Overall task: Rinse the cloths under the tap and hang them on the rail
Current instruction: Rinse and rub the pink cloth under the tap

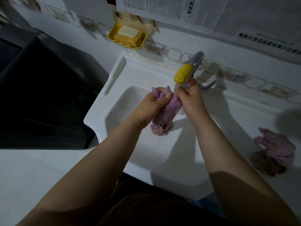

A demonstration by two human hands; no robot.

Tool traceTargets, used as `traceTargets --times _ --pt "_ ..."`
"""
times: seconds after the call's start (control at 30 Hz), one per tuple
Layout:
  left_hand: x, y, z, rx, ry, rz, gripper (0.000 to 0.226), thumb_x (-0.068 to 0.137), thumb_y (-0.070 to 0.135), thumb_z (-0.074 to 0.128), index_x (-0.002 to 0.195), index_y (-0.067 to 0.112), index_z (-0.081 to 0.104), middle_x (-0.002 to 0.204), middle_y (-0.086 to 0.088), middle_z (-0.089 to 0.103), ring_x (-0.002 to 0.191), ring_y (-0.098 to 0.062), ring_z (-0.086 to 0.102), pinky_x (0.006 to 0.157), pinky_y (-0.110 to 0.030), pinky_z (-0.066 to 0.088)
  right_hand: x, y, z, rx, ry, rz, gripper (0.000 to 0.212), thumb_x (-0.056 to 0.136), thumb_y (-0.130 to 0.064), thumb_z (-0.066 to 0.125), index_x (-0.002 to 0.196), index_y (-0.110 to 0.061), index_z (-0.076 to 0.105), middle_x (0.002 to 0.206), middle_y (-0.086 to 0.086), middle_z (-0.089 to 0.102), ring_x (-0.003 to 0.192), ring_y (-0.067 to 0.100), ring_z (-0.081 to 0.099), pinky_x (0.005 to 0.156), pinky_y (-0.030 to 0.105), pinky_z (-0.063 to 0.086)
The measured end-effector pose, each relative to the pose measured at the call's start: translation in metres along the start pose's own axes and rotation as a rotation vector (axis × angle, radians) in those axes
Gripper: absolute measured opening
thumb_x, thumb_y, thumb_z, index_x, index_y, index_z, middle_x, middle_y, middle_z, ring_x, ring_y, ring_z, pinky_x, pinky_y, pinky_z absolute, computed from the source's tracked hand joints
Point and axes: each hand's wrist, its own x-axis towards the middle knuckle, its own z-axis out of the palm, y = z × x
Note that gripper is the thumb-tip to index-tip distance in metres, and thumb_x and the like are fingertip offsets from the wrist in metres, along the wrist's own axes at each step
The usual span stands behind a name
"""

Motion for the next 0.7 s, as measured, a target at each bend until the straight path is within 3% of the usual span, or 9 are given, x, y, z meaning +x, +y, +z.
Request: traceTargets --times 0.1,0.17,0.23,0.33,0.4,0.47,0.53,0.63,0.7 --pt "-0.007 0.004 0.003 -0.207 0.004 0.015 0.015 0.098 0.02 0.052 0.099 0.006 0.056 0.093 -0.018 0.06 0.09 -0.028 0.058 0.083 -0.04 0.049 -0.004 0.001 0.004 -0.014 0.045 0.026 0.021 0.09 -0.012 0.062 0.105 -0.021 0.05 0.079 0.001 0.06 0.068 0.01 0.058 0.067 0.02 0.048" --pt "-0.008 0.002 0.006 -0.303 0.082 -0.036 0.017 0.098 0.019 0.051 0.089 0.007 0.06 0.082 -0.011 0.063 0.083 -0.021 0.06 0.076 -0.032 0.051 0.0 0.006 0.007 -0.011 0.16 0.05 0.026 0.088 -0.013 0.065 0.095 -0.03 0.048 0.098 0.007 0.062 0.08 0.012 0.061 0.076 0.02 0.048" --pt "-0.004 0.0 0.012 -0.29 0.206 -0.113 0.024 0.098 0.024 0.052 0.084 0.008 0.061 0.077 -0.009 0.065 0.078 -0.021 0.062 0.07 -0.029 0.053 0.0 0.004 0.012 -0.005 0.257 0.04 0.022 0.088 -0.011 0.064 0.098 -0.025 0.049 0.107 0.003 0.061 0.081 0.0 0.059 0.077 0.014 0.046" --pt "0.004 0.004 0.024 -0.122 0.372 -0.196 0.038 0.1 0.035 0.046 0.082 0.005 0.062 0.072 -0.013 0.066 0.066 -0.02 0.064 0.061 -0.027 0.051 -0.005 0.001 0.032 -0.045 0.199 -0.036 0.018 0.09 -0.014 0.061 0.104 -0.021 0.051 0.089 -0.005 0.063 0.07 -0.007 0.061 0.072 0.014 0.047" --pt "0.007 0.011 0.034 -0.139 0.36 -0.23 0.042 0.101 0.036 0.044 0.08 0.005 0.063 0.063 -0.009 0.065 0.054 -0.017 0.064 0.05 -0.024 0.05 -0.003 0.0 0.039 -0.135 0.178 -0.022 0.016 0.092 -0.02 0.059 0.106 -0.022 0.053 0.081 -0.011 0.062 0.07 0.0 0.064 0.072 0.019 0.049" --pt "0.009 0.017 0.041 -0.113 0.298 -0.241 0.046 0.1 0.04 0.043 0.071 0.008 0.059 0.052 -0.006 0.057 0.046 -0.018 0.055 0.047 -0.024 0.046 0.009 0.0 0.03 -0.114 0.296 0.028 0.016 0.093 -0.02 0.058 0.107 -0.014 0.055 0.078 -0.008 0.06 0.068 0.0 0.06 0.07 0.022 0.05" --pt "0.013 0.024 0.043 -0.105 0.24 -0.218 0.054 0.097 0.052 0.041 0.071 0.008 0.059 0.059 -0.009 0.059 0.054 -0.021 0.057 0.058 -0.031 0.05 0.012 0.002 0.021 0.145 0.219 0.211 0.013 0.098 -0.028 0.05 0.098 -0.016 0.056 0.088 0.002 0.063 0.076 0.01 0.063 0.074 0.031 0.052" --pt "0.028 0.04 0.028 -0.149 0.341 -0.197 0.063 0.092 0.062 0.04 0.085 0.004 0.064 0.086 -0.016 0.068 0.088 -0.026 0.065 0.094 -0.041 0.052 -0.006 0.026 0.025 0.286 -0.078 0.512 0.053 0.098 -0.058 0.028 0.117 -0.019 0.059 0.127 0.012 0.06 0.117 0.028 0.056 0.099 0.04 0.045" --pt "0.036 0.048 0.01 -0.156 0.421 -0.209 0.06 0.095 0.059 0.039 0.093 0.005 0.064 0.101 -0.016 0.068 0.097 -0.026 0.065 0.097 -0.04 0.05 -0.017 0.043 0.027 0.131 -0.186 0.571 0.085 0.08 -0.08 0.033 0.121 -0.012 0.061 0.121 0.009 0.063 0.115 0.026 0.057 0.103 0.04 0.042"
